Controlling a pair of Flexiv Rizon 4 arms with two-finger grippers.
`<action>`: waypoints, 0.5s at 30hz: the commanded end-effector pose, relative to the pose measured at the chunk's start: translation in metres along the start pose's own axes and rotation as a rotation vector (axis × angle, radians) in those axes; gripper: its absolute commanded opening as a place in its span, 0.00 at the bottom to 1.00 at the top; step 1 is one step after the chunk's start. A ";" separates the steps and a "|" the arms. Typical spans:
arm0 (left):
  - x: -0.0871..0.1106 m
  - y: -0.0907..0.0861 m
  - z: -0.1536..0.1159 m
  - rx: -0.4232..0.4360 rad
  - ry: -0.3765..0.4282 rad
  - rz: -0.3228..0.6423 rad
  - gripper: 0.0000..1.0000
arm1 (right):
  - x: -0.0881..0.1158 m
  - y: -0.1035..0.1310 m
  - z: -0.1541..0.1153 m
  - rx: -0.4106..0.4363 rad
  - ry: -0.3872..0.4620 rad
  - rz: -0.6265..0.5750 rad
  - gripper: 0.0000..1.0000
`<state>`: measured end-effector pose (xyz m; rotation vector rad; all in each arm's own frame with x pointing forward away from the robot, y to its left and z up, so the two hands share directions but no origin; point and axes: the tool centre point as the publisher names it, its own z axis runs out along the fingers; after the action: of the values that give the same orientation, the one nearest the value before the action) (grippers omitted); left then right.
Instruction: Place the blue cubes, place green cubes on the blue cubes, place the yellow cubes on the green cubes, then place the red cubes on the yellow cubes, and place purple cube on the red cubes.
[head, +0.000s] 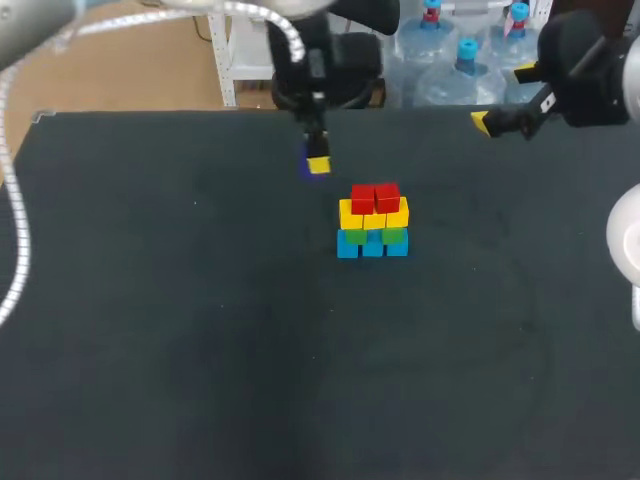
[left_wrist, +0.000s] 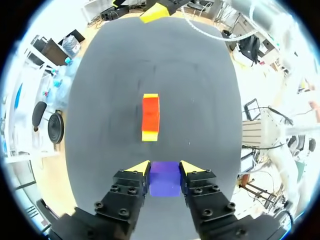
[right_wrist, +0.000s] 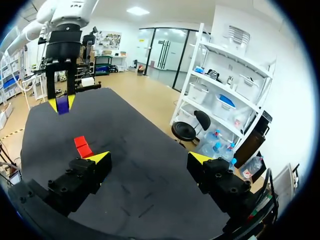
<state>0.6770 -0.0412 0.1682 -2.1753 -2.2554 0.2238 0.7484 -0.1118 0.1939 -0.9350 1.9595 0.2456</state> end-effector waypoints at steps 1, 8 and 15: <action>-0.023 0.006 0.007 0.007 0.052 0.001 0.00 | -0.001 0.004 0.000 0.027 0.006 0.000 1.00; -0.043 0.005 0.017 0.003 0.051 0.022 0.00 | -0.001 0.004 0.000 0.027 0.006 0.000 1.00; -0.064 0.004 0.029 0.004 0.060 0.045 0.00 | -0.001 0.004 0.000 0.027 0.006 0.000 1.00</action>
<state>0.6745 -0.0979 0.1476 -2.2206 -2.2036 0.2006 0.7484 -0.1115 0.1941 -0.9328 1.9597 0.2421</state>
